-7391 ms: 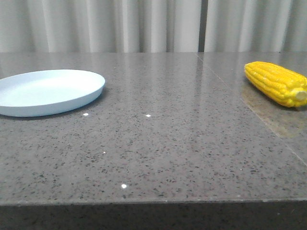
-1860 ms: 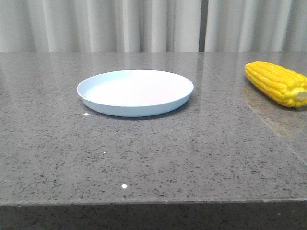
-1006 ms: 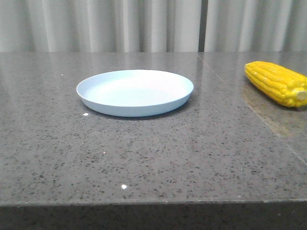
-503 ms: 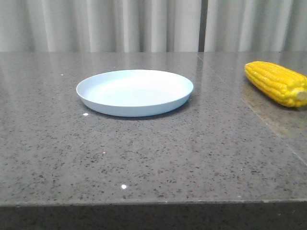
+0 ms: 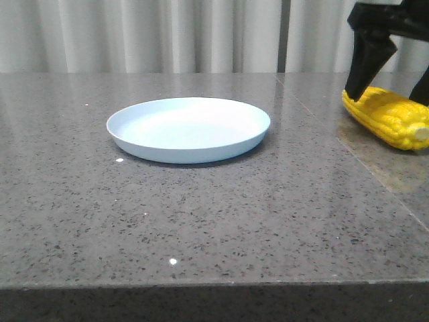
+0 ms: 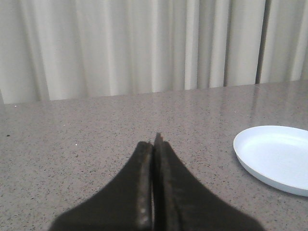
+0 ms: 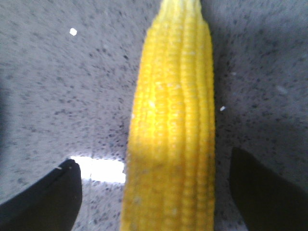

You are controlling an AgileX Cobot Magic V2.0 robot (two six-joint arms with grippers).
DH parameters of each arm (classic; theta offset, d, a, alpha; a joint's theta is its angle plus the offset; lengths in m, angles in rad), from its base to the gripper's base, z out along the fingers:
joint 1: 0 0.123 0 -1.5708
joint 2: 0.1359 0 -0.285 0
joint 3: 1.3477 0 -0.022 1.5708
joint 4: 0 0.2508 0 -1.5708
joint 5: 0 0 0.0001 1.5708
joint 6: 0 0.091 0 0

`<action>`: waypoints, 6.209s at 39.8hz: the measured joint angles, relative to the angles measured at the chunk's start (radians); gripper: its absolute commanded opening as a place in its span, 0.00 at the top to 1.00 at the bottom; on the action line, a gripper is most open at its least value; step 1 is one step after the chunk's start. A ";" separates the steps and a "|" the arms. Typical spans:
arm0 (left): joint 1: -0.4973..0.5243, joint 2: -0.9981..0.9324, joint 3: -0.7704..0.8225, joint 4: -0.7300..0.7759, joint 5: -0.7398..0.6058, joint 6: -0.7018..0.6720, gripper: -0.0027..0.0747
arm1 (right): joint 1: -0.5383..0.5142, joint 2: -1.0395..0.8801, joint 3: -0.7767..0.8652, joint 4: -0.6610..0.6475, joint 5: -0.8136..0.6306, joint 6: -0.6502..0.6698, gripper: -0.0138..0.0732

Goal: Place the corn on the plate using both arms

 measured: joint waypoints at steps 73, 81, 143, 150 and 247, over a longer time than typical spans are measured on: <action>0.000 0.000 0.000 0.002 0.000 0.000 0.99 | 0.550 0.372 -0.557 -0.207 0.248 0.584 0.64; 0.000 0.000 0.000 0.002 0.000 0.000 0.99 | 0.552 0.374 -0.558 -0.210 0.246 0.586 0.34; 0.000 0.000 0.000 0.002 0.000 0.000 0.99 | 0.217 -0.005 -0.561 -0.270 0.447 0.329 0.91; 0.000 0.000 0.000 0.002 0.000 0.000 0.99 | 0.084 -0.158 -0.365 -0.267 0.431 0.250 0.91; 0.111 -0.066 0.142 -0.016 -0.029 0.000 0.99 | 0.055 -1.436 0.917 -0.280 -0.516 0.124 0.92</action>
